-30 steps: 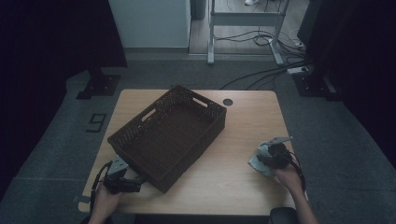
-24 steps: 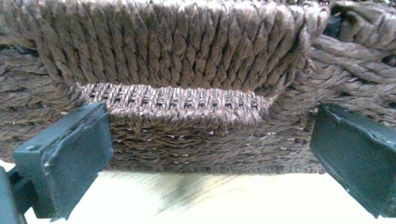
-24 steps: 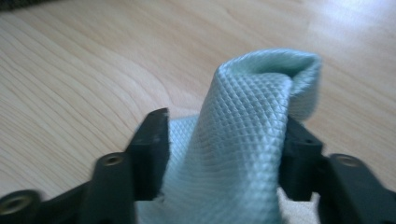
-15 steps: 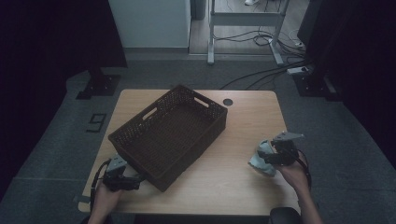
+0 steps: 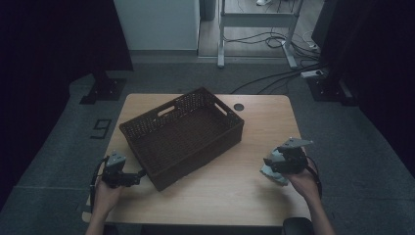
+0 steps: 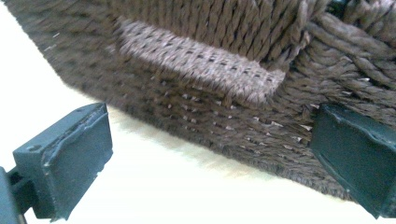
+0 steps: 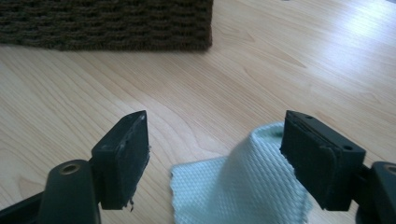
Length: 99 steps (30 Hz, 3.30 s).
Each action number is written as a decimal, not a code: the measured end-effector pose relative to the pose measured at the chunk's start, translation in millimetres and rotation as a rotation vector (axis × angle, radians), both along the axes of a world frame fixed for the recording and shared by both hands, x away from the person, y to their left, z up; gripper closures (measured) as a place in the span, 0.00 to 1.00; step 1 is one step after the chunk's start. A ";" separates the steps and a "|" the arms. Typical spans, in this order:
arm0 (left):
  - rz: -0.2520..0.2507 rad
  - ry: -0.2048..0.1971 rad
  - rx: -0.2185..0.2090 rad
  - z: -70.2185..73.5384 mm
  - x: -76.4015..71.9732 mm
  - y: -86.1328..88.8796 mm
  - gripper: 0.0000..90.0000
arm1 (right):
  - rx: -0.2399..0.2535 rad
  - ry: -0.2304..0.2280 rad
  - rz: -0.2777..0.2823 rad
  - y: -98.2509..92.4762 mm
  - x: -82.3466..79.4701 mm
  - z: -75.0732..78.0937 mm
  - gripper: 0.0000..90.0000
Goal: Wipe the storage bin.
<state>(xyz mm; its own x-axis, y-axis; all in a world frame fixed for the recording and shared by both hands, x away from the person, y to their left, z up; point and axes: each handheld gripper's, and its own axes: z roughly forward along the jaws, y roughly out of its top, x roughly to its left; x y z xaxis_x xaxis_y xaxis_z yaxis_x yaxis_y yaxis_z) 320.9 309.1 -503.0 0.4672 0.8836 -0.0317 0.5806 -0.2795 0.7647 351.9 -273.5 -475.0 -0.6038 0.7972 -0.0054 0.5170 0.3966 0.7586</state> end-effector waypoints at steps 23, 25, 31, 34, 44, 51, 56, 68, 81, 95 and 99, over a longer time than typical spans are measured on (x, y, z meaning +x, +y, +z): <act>-0.098 0.015 0.037 20.0 -46.2 -55.1 0.00 | 0.018 -0.007 0.044 17.3 2.9 -3.4 0.21; -0.081 0.017 0.051 20.9 -42.8 -59.5 0.00 | 0.018 -0.005 0.045 19.5 4.4 -3.9 0.20; -0.030 0.030 0.086 18.9 -36.8 -52.7 0.01 | 0.022 -0.003 0.064 28.2 7.3 -4.1 0.19; -0.013 0.038 0.074 18.2 -36.9 -43.3 0.01 | 0.021 -0.004 0.071 31.8 8.8 -4.1 0.19; 0.103 0.047 0.102 16.9 -28.6 -5.4 0.03 | 0.037 0.010 0.097 47.3 15.9 -5.2 0.19; 0.100 0.040 0.084 19.4 -19.0 9.2 0.08 | 0.046 0.021 0.136 64.3 23.0 -6.7 0.19; -0.010 0.039 0.039 27.5 -19.1 -2.5 0.16 | 0.059 0.011 0.161 82.0 28.7 -8.1 0.28; -0.025 0.051 0.024 28.0 -16.4 -17.0 0.32 | 0.044 0.028 0.181 111.4 41.5 -8.3 0.43; -0.087 0.062 0.019 29.4 -3.9 -32.1 0.33 | 0.010 0.036 0.194 86.5 14.3 -4.1 0.56; -0.139 0.049 0.079 30.4 23.9 -70.7 0.39 | 0.027 0.039 0.132 41.0 -8.4 -4.6 0.68; -0.135 0.041 0.082 29.5 33.4 -75.5 0.40 | 0.028 0.036 0.105 37.7 -2.4 -4.8 0.68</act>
